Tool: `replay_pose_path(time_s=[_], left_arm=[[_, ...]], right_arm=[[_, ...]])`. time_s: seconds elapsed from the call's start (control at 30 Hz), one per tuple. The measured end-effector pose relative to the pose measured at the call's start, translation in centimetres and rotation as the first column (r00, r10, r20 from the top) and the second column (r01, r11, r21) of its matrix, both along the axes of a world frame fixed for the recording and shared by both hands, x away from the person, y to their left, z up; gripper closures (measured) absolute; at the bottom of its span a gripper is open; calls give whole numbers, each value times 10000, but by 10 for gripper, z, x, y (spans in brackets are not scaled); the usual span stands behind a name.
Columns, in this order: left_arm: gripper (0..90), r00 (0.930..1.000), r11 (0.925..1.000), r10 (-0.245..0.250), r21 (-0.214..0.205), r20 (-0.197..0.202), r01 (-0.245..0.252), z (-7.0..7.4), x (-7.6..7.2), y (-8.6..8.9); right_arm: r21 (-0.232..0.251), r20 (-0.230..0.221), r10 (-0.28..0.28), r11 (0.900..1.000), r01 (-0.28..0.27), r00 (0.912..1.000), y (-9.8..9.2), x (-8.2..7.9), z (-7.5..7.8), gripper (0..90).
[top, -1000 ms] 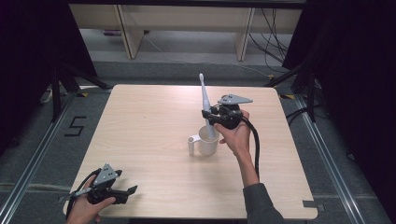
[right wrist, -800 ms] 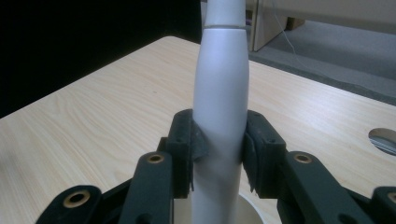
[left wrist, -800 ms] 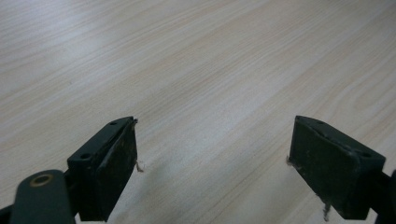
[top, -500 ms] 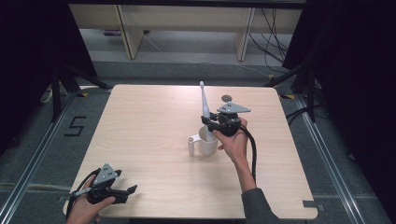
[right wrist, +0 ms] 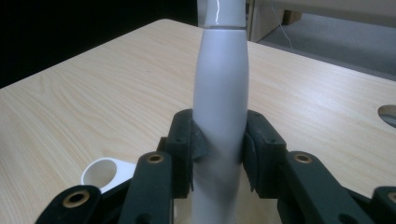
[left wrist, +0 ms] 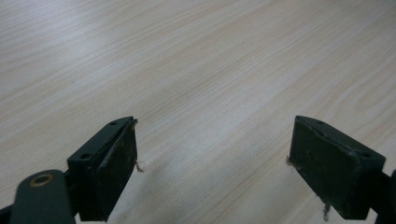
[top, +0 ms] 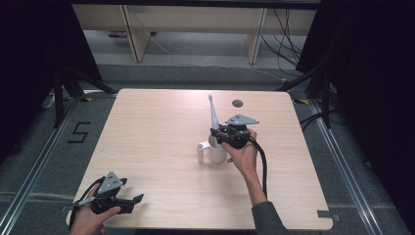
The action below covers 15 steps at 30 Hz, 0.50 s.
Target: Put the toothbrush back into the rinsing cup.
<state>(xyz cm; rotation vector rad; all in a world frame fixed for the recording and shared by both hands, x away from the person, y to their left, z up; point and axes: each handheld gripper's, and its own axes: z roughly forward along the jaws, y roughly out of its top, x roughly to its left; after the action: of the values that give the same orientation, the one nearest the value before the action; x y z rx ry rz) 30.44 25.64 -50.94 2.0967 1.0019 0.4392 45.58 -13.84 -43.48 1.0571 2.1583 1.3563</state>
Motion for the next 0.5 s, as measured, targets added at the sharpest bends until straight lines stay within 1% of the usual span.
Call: replay_pose_path(time_s=[0.03,0.07,0.1,0.17,0.2,0.23,0.3,0.33,0.37,0.4,0.43,0.47,0.5], left_arm=[[148,10000,10000,60,53,46,-61,0,0,0],[147,10000,10000,60,-6,61,-60,0,0,0],[148,10000,10000,-57,-27,27,57,1,0,0],[147,10000,10000,-64,-31,31,64,1,0,0],[147,10000,10000,-39,-57,71,39,1,0,0],[148,10000,10000,-64,-20,15,64,1,0,0],[148,10000,10000,-31,-58,94,32,1,-1,0],[148,10000,10000,-20,-66,96,21,1,-1,0],[147,10000,10000,-19,-50,81,19,1,0,0],[148,10000,10000,-23,-38,72,24,1,0,0],[147,10000,10000,-42,-4,27,42,1,0,0],[148,10000,10000,-41,1,18,41,1,0,0],[148,10000,10000,-60,39,3,60,1,0,0]], right_arm=[[-61,97,49,10000,-48,9999,-1,1,-1,668],[19,106,17,10000,-18,9999,1,1,-3,668],[-133,-40,46,9999,-46,10000,0,1,-4,668],[-211,-264,-116,9997,111,9996,0,0,-4,667],[-142,-304,-188,9997,184,9994,1,0,-5,668],[-113,-342,-55,9999,51,9994,1,0,-6,667],[-390,-293,-47,9992,35,9996,1,0,-6,667],[-333,-495,-139,9994,122,9987,3,-1,-7,666],[-292,-363,-32,9996,22,9993,3,0,-8,666],[-421,-463,-96,9991,76,9989,3,-1,-8,666],[-376,-483,-87,9993,69,9988,3,-1,-8,666],[-636,-247,3,9980,-19,9997,2,0,-9,666],[-566,-276,-19,9984,4,9996,3,0,-10,666]])
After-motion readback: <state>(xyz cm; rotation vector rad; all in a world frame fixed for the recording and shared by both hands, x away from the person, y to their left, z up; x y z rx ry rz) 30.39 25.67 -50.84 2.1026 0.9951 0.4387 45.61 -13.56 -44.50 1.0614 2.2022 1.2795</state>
